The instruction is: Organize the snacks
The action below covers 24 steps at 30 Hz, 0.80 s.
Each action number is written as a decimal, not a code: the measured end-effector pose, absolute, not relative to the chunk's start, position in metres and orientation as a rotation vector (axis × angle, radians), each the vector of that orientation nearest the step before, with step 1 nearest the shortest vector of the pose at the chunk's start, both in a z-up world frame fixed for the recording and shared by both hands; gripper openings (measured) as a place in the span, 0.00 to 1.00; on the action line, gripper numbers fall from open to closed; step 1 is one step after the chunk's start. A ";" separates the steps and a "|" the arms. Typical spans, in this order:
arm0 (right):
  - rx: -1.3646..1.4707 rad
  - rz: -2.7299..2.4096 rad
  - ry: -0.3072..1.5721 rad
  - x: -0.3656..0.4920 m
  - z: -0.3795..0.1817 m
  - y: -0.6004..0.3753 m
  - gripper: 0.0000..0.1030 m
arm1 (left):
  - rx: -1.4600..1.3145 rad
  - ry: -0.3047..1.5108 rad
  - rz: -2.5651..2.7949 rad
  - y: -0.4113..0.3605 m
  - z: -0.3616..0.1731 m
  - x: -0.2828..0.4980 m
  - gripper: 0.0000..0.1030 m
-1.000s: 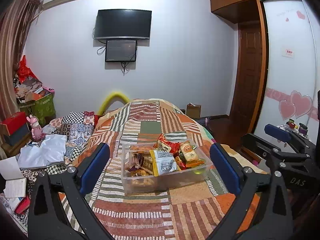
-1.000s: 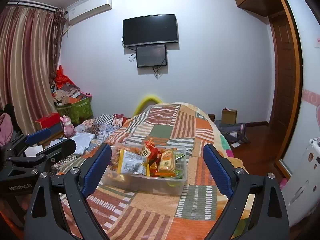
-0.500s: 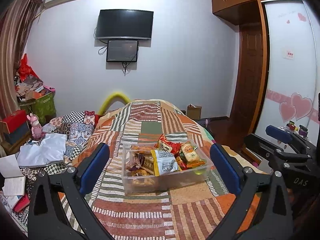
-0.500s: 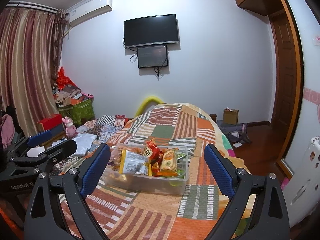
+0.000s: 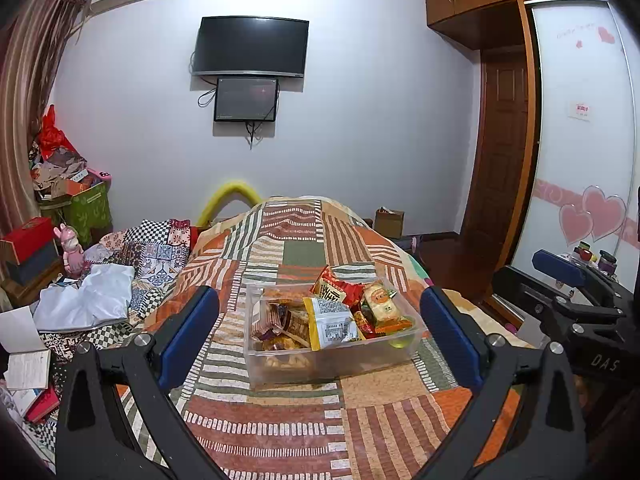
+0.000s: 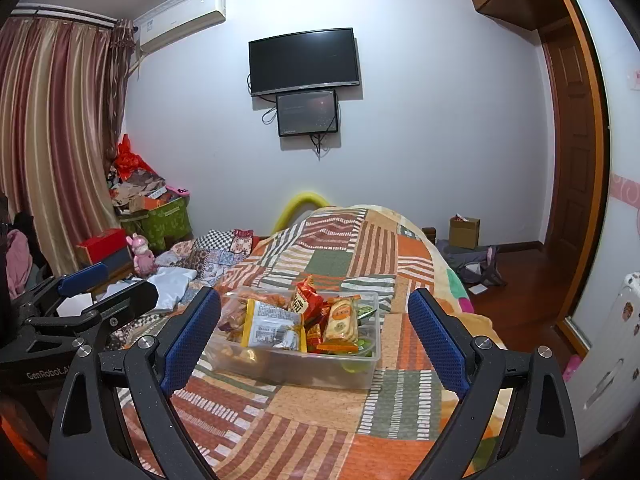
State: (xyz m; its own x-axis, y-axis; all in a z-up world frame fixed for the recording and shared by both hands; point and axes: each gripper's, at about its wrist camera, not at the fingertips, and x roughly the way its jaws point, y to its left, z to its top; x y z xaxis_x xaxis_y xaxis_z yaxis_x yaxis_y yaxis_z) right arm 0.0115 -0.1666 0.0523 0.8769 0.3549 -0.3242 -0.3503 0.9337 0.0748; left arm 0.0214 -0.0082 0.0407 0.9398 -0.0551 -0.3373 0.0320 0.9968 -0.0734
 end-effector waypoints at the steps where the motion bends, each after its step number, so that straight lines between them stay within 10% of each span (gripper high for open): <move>1: 0.014 0.368 0.341 0.011 0.052 -0.167 0.91 | -0.068 0.347 -0.045 -0.008 0.041 0.021 0.99; 24: 0.013 0.374 0.335 0.009 0.054 -0.166 0.91 | -0.067 0.344 -0.060 -0.008 0.042 0.020 1.00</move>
